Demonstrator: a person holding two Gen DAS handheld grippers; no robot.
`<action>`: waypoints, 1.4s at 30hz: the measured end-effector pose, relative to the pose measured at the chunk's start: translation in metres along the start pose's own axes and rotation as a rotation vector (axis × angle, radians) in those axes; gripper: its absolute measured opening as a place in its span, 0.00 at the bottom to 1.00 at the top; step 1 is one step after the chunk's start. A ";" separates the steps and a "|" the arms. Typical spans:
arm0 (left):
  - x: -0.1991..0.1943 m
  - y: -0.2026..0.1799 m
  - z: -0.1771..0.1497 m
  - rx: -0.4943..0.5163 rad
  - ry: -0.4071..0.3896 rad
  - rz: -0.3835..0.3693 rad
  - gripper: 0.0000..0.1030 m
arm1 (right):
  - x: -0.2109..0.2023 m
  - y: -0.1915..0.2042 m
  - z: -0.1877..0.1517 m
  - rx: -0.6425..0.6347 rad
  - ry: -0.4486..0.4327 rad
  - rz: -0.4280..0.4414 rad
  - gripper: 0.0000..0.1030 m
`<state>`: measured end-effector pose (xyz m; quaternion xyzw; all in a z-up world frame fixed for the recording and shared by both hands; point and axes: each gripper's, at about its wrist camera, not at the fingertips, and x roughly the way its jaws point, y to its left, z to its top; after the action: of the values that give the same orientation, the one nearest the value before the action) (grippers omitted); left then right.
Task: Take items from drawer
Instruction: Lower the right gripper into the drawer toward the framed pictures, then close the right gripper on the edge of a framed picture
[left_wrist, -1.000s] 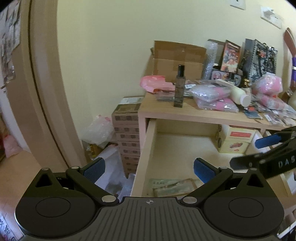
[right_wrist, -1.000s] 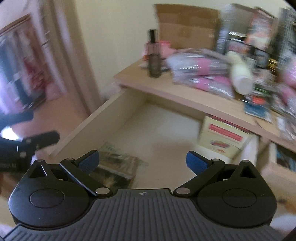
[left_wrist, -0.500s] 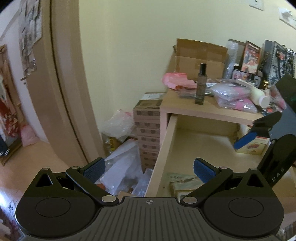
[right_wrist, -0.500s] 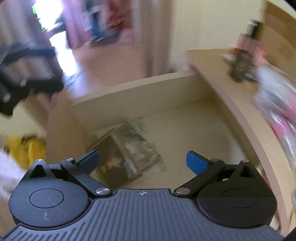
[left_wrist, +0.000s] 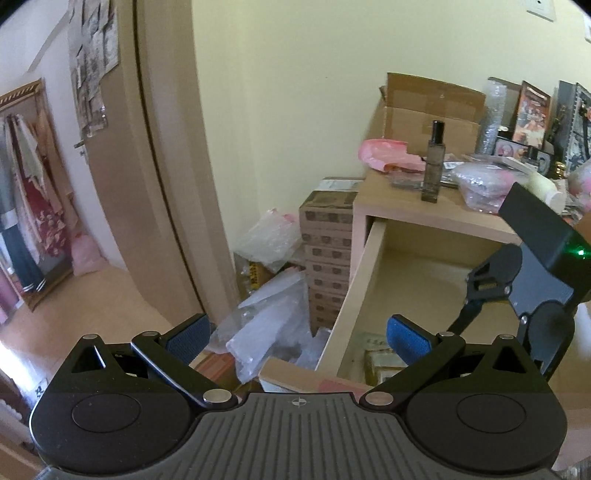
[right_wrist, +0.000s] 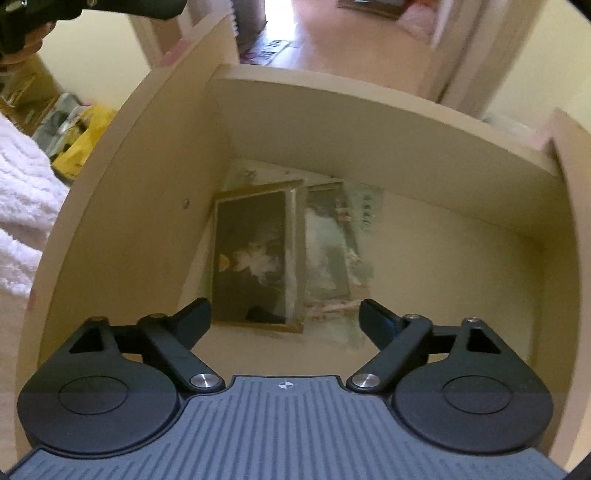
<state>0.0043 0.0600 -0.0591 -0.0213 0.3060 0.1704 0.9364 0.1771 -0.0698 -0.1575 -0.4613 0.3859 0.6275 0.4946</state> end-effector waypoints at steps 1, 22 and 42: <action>0.000 0.000 0.000 -0.002 0.000 0.005 1.00 | 0.002 -0.001 0.001 -0.002 0.004 0.016 0.85; 0.001 0.006 -0.005 -0.024 0.017 0.046 1.00 | -0.004 -0.019 -0.011 0.053 0.024 0.161 0.55; -0.003 0.013 -0.010 0.014 0.017 0.023 1.00 | 0.009 -0.060 0.017 0.200 0.058 0.274 0.10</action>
<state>-0.0077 0.0698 -0.0648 -0.0124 0.3153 0.1789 0.9319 0.2316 -0.0392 -0.1631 -0.3710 0.5198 0.6338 0.4365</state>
